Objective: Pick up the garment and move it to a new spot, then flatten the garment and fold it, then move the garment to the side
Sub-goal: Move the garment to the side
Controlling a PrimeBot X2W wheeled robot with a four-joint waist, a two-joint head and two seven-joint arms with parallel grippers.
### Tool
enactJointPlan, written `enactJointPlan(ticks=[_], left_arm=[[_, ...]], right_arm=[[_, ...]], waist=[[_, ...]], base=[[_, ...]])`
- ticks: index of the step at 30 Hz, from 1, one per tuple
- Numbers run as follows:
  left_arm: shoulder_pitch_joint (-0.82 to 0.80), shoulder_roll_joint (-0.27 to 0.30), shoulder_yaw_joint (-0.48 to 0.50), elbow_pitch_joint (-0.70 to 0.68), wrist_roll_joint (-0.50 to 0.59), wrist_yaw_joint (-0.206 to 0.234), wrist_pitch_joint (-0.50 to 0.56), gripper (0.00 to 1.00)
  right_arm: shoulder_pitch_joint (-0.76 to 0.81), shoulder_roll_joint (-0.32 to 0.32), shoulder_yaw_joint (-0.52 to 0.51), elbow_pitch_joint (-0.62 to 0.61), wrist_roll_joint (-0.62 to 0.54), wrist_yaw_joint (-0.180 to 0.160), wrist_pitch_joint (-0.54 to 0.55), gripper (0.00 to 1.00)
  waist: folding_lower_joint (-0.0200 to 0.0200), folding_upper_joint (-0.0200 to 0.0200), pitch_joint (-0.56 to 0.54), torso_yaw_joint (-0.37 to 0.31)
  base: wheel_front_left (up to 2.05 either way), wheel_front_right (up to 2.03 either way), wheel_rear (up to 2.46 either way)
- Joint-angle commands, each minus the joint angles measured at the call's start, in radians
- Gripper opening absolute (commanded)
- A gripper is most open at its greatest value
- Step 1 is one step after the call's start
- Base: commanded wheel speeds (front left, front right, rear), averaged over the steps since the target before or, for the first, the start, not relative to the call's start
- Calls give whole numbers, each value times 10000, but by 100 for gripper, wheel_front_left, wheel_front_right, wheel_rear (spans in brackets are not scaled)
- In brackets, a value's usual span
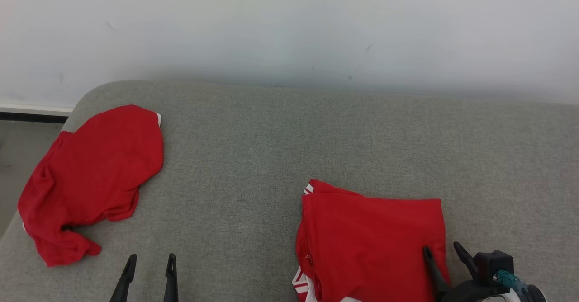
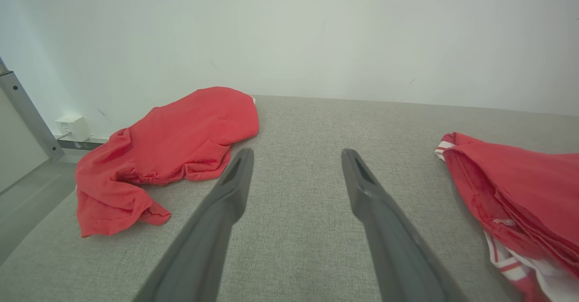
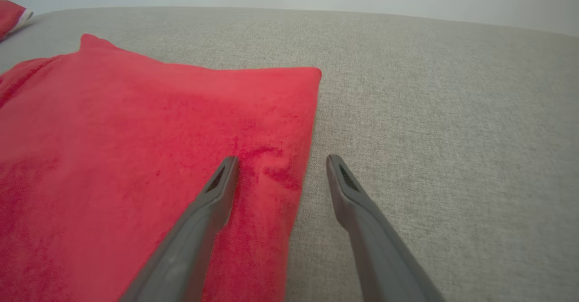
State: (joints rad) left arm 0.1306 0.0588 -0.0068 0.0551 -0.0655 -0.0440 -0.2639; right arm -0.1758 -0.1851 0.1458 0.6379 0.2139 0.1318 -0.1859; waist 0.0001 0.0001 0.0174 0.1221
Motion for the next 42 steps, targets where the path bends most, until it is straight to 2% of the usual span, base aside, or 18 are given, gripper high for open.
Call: enactJointPlan(ticks=[1,9,10,11,21,26,33,42], left_arm=[[-158,-21,5,-18,-104,45,-3,100],[-477,-32,2,182,-173,24,-3,100],[-498,-36,-1,198,-185,28,-3,100],[-547,-41,-7,230,-214,18,-3,100],[-882,-65,-126,25,-300,45,-3,100],[-1348,-76,-258,-361,-346,69,-2,100],[-2409,-61,-405,-731,-63,-113,-3,100],[-3328,478,-295,-1111,323,-342,-3,100]], right_arm=[[-137,53,7,195,118,-26,-58,100],[-685,420,547,1836,581,-26,-190,100],[-723,415,653,1995,656,-26,-210,41],[-827,388,848,2199,778,-26,-274,0],[-2759,-460,1907,2327,1440,-29,-475,0],[-4219,-1300,2446,2343,1681,-29,-278,0],[-6151,-2809,3115,2223,2068,-27,-120,0],[-7809,-4101,3559,2305,2595,-27,-269,0]], waist=[[-1,-1,144,41],[-1,-1,388,-83],[-1,-1,408,-110],[-1,-1,451,-173],[-1,-1,1299,-720],[-1,-1,2313,-1180],[-1,-1,4143,-2145],[-1,-1,5636,-3334]], base=[[0,0,0],[0,0,0],[0,0,0],[0,0,0],[0,0,0],[0,0,0],[0,0,0],[0,0,0]])
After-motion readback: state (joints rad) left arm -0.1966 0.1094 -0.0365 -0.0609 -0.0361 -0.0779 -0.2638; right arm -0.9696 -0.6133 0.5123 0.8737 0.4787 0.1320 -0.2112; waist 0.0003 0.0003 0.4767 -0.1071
